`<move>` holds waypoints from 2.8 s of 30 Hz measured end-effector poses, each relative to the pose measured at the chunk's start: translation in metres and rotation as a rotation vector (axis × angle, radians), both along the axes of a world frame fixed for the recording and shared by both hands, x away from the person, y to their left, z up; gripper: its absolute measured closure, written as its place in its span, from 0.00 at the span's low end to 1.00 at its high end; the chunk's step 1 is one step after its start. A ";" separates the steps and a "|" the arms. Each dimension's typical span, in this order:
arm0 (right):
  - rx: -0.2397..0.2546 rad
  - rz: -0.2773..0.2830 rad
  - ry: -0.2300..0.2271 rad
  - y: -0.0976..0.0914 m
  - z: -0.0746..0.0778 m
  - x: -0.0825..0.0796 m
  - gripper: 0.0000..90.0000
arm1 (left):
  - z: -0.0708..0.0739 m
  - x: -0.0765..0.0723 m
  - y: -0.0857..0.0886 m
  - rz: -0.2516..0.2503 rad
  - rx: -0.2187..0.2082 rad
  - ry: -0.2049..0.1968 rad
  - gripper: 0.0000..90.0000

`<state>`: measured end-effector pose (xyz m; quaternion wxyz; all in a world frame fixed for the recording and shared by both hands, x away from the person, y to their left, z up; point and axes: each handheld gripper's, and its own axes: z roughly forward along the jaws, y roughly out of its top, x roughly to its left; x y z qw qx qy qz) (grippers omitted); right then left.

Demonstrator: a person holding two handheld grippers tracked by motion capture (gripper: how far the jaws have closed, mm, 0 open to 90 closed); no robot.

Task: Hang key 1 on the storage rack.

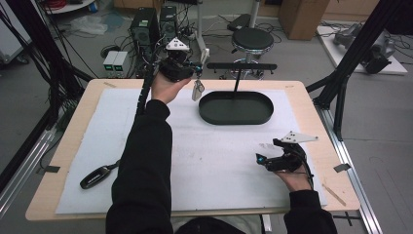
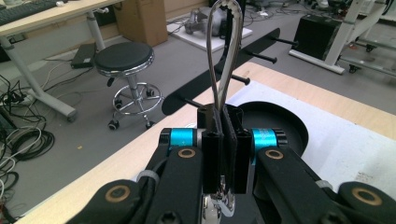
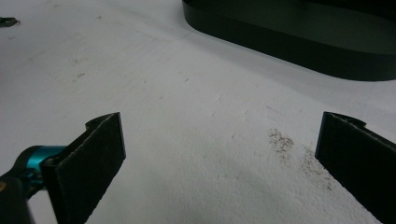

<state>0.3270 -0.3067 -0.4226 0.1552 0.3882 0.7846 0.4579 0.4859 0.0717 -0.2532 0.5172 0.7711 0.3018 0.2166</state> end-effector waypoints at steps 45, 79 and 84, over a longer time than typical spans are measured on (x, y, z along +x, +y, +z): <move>0.030 0.034 0.003 0.007 0.001 0.008 0.01 | 0.014 0.049 -0.051 0.016 0.014 -0.018 0.96; 0.012 0.049 0.006 0.009 0.000 0.008 0.01 | 0.004 0.086 -0.056 0.184 0.000 0.013 0.95; 0.010 0.051 0.007 0.010 0.001 0.006 0.01 | 0.006 0.080 -0.053 0.219 -0.004 -0.004 0.62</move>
